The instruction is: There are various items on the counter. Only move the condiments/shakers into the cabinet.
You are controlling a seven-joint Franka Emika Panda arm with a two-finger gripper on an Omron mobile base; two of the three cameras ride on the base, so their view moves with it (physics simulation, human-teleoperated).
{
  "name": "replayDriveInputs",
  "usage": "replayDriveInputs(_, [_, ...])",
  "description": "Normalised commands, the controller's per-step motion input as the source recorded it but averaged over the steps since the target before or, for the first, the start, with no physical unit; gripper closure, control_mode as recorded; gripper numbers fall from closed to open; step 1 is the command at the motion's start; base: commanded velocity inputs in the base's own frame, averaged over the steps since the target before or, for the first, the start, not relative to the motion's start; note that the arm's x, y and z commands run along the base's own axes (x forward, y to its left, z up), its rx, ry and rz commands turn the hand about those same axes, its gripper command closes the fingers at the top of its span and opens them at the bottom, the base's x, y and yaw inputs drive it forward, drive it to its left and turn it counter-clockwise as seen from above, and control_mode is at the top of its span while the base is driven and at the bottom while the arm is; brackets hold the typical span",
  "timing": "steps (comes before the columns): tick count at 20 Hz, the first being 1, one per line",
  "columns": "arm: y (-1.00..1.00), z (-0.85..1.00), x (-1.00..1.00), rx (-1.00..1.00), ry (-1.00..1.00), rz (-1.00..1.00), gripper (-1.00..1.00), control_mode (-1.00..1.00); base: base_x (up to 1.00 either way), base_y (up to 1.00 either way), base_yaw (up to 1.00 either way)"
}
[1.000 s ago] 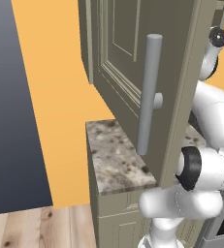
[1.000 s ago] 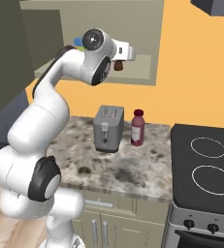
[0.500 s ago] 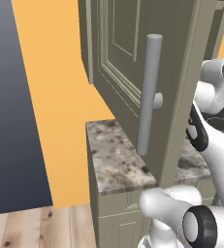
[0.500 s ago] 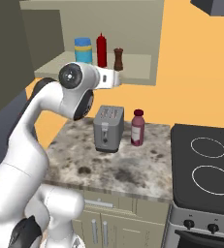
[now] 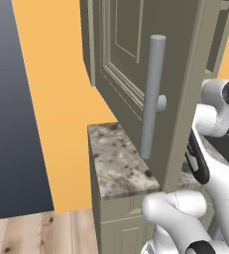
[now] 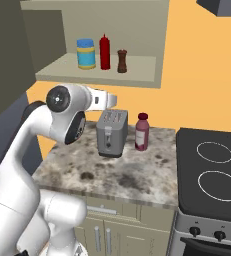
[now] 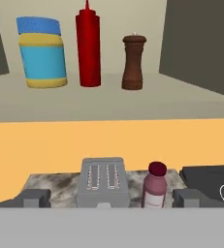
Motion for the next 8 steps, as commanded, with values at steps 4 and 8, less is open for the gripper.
replayDriveInputs(4, [-0.12, 0.0, -0.33, 0.06, -0.13, 0.0, -1.0, -1.0, 0.0, 0.0, 0.0])
replayDriveInputs(8, [-0.06, -0.01, -1.0, 0.05, -0.37, 0.0, -1.0, -1.0, 0.0, 0.0, 0.0])
